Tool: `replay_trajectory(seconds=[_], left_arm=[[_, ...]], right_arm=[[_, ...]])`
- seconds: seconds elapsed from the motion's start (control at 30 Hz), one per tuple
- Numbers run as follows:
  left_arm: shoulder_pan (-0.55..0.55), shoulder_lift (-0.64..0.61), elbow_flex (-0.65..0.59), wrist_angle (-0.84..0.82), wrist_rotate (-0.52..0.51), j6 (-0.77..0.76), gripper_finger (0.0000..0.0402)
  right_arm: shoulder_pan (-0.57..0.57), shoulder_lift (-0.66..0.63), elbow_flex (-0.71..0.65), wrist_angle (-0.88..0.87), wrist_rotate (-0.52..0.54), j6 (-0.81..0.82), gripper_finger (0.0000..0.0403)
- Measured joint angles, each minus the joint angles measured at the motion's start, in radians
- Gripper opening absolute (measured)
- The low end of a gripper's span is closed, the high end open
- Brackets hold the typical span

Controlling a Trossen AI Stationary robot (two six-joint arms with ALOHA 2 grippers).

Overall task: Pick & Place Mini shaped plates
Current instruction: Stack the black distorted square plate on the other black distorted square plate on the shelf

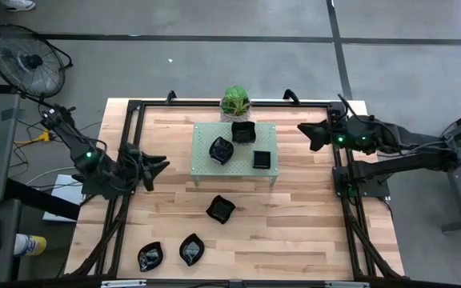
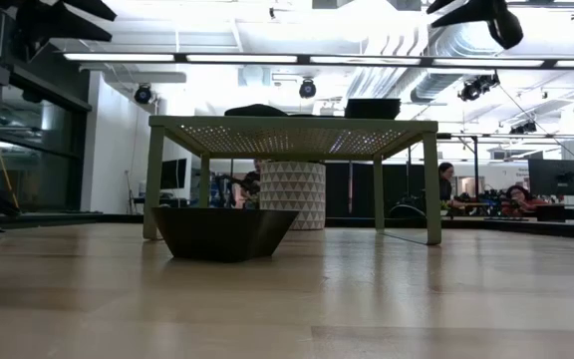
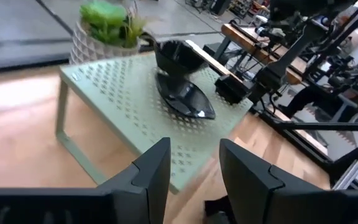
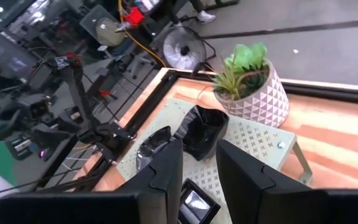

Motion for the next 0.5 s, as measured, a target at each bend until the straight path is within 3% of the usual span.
replay_trajectory(seconds=[0.3, 0.5], left_arm=[[0.0, 0.293, 0.0, 0.26, 0.113, -0.164, 0.0136], [0.001, 0.473, 0.0, 0.423, 0.275, -0.27, 0.0136]], right_arm=[[0.0, -0.068, 0.0, -0.001, -0.024, -0.107, 0.0099], [0.0, -0.078, 0.0, -0.006, -0.085, -0.168, 0.0099]])
